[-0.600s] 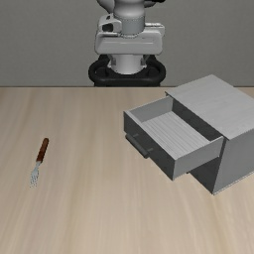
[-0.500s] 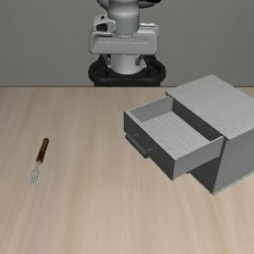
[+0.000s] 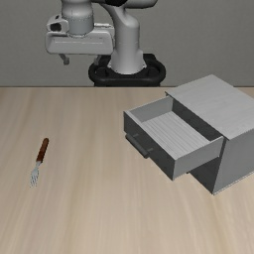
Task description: Pick up the fork and place it in the top layer of the cabinet
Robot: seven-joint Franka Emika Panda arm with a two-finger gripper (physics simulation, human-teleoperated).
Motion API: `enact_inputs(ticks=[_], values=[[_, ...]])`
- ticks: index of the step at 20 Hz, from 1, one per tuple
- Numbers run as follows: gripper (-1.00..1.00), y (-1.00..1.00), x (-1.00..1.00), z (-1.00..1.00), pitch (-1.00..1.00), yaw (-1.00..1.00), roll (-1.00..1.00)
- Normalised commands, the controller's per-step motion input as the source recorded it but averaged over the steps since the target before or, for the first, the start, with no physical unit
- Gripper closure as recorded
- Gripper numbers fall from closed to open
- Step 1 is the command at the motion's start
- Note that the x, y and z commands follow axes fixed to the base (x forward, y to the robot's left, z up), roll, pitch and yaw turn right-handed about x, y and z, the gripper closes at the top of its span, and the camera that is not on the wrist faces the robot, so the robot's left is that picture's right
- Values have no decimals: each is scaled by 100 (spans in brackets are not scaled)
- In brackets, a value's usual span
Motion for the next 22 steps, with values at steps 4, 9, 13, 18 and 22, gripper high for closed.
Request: enact_inputs(ticks=[4,9,13,18,22], values=[[-100,-100,0,0,0,0,0],[-100,-100,0,0,0,0,0],[-100,-25,75,0,0,0,0],[-100,0,100,0,0,0,0],[-100,25,25,-50,0,0,0]])
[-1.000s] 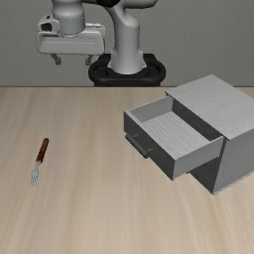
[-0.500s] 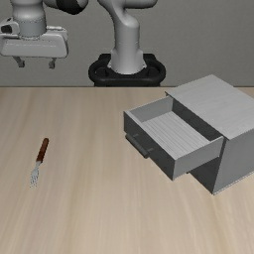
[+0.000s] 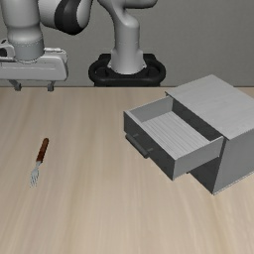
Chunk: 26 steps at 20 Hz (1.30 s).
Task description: Pick up the fork and place it in the top layer of the cabinet
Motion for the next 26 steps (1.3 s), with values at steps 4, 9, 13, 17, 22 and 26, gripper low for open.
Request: enact_inputs(ticks=[4,9,13,17,22,26], values=[[-100,0,0,-100,0,0,0],[-100,0,0,-100,0,0,0],[-100,0,0,-100,0,0,0],[-100,0,0,-100,0,0,0],[100,-20,0,-40,0,0,0],[100,0,0,0,0,0,0]])
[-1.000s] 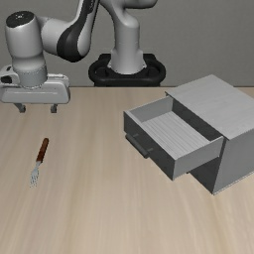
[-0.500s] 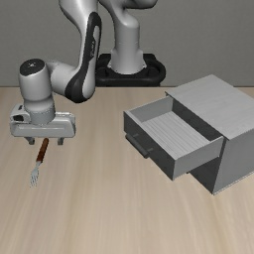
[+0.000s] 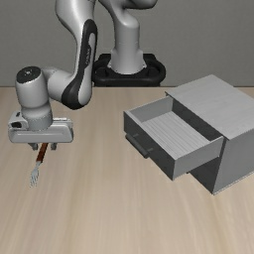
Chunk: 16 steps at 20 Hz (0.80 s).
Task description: Pick up the fork and place it in the top layer of the cabinet
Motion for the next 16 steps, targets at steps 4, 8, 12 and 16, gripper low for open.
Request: enact_inputs(ticks=[4,8,12,16], values=[[100,0,0,25,0,0,0],[100,0,0,100,0,0,0],[100,0,0,100,0,0,0],[100,0,0,100,0,0,0]])
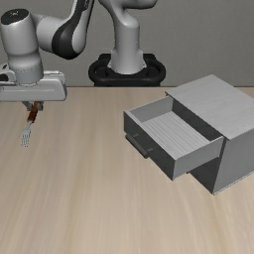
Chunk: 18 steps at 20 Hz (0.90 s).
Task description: Pick up the fork and place it in the top layer of the cabinet
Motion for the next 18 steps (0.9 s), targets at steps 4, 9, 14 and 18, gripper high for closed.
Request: enact_inputs(ticks=[4,9,14,18], values=[[100,0,0,100,0,0,0],[100,60,0,40,0,0,0],[100,100,0,0,0,0,0],[100,100,0,0,0,0,0]])
